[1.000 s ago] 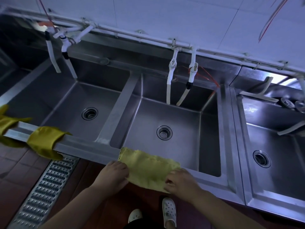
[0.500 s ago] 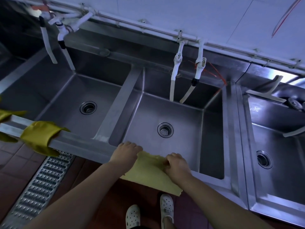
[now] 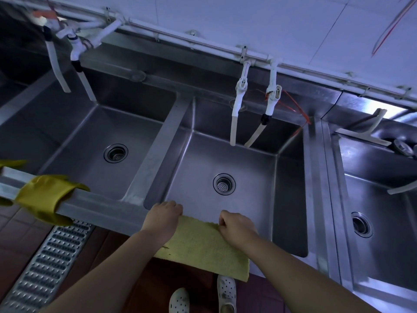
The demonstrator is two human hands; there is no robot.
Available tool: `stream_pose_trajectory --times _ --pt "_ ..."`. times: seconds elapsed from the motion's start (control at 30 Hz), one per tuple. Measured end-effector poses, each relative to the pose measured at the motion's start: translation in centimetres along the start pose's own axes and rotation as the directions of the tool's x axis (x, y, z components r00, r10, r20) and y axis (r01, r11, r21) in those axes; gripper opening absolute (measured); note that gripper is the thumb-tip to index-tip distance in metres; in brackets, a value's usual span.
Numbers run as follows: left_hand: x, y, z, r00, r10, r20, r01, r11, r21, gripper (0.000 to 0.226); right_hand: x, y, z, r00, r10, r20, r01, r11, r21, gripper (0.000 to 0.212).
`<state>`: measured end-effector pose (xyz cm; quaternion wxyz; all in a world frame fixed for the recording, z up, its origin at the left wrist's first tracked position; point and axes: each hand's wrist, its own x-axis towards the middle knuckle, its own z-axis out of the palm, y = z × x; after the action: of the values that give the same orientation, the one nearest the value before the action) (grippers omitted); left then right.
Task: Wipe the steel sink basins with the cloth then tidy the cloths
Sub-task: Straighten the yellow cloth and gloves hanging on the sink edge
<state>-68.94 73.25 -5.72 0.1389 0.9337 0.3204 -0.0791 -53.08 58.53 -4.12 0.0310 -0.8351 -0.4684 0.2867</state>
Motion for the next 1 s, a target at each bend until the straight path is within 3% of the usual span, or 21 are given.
stream_pose_trajectory --times 0.13,0.33,0.47,0.57,0.8,0.87,1.0 --pt "-0.4 -0.2 0.6 0.999 -0.015 -0.029 0.014 1.000 -0.026 0.041 1.2 -0.9 0.5 0.997 -0.068 -0.039 0.064 0.991 -0.116 0.025" --pt "-2.6 -0.8 0.1 0.990 -0.006 -0.144 0.001 0.999 -0.035 0.045 2.7 -3.0 1.3 0.989 -0.014 0.150 0.005 0.998 0.059 0.046" --pt "-4.2 -1.6 -0.5 0.988 0.016 -0.155 -0.020 1.000 -0.023 0.050 2.3 -3.9 0.7 1.000 -0.010 0.021 0.010 1.000 0.008 0.019" --pt "-5.6 -1.3 -1.5 0.996 0.005 -0.090 -0.016 0.992 -0.122 0.041 1.1 -4.5 -0.8 0.999 0.006 -0.037 -0.005 1.000 0.030 0.014" --pt "-5.7 0.7 -3.8 0.992 -0.084 -0.098 0.051 0.954 -0.295 0.041 -3.4 -5.4 -6.5 0.954 0.125 -0.272 -0.035 0.949 0.312 0.007" --pt "-4.9 1.9 -4.7 0.995 -0.071 -0.074 0.041 0.936 -0.350 0.042 -5.0 -5.4 -8.6 0.917 0.185 -0.353 -0.026 0.911 0.411 0.018" --pt "-3.6 6.0 -7.8 0.994 -0.065 -0.088 0.002 0.812 -0.583 0.035 -7.8 -4.3 -12.1 0.827 0.311 -0.469 0.023 0.814 0.580 0.022"
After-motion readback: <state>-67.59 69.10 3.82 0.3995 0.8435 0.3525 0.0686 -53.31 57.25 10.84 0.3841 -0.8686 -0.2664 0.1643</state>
